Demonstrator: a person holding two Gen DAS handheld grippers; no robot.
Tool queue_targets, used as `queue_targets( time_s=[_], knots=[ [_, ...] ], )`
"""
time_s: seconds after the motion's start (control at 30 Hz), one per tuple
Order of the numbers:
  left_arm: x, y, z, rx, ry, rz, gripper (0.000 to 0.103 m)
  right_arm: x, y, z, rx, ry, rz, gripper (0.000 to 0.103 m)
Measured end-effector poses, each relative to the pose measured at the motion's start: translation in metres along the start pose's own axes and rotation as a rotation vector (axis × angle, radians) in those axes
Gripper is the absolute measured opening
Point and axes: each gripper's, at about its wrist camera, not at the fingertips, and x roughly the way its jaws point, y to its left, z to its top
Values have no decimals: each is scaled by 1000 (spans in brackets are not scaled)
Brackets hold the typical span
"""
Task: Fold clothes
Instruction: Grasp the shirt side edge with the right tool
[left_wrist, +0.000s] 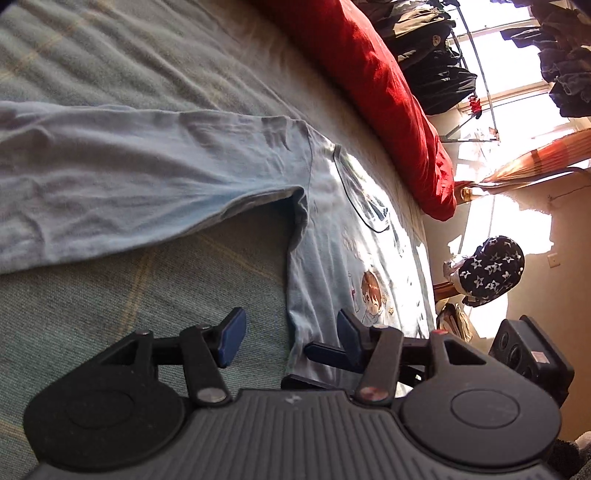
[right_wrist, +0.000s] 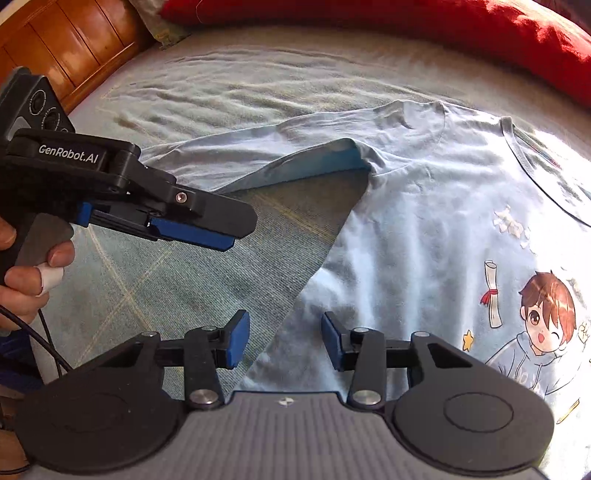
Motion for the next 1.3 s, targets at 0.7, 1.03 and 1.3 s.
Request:
queue_targets(
  time_s=[0.7,1.03,1.3],
  knots=[
    [-22,-23,-7,175,-6,196,59,-16,13,-5,89,-11,21,13],
    [43,-94,-33,467,60,398,59,-107,-116,-76,211,-24,-270,36],
    [74,-113,-51,423,64,449,59,-110,-187,-96,304,-92,-286,50]
  ],
)
